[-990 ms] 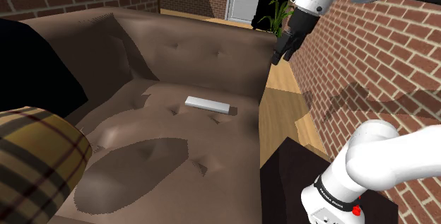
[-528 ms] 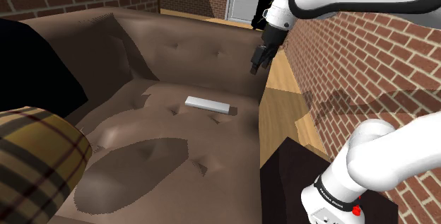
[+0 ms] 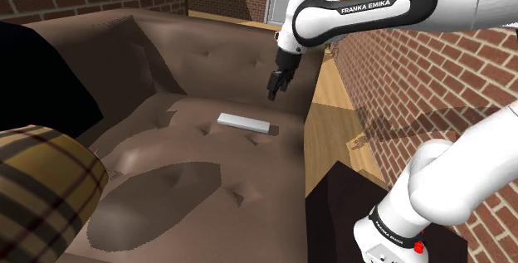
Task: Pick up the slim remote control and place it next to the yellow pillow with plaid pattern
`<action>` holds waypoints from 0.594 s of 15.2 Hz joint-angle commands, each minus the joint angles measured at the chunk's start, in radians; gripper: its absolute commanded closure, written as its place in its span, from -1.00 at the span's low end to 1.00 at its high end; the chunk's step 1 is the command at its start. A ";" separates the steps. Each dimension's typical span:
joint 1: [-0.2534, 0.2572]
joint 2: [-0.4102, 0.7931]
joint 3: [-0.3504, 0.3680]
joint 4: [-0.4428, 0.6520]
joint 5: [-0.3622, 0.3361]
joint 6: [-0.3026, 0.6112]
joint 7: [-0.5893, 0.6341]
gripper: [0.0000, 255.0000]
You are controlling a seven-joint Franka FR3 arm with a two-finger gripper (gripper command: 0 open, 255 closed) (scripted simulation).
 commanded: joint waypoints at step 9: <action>0.034 0.366 0.024 0.182 -0.014 0.127 -0.092 -1.00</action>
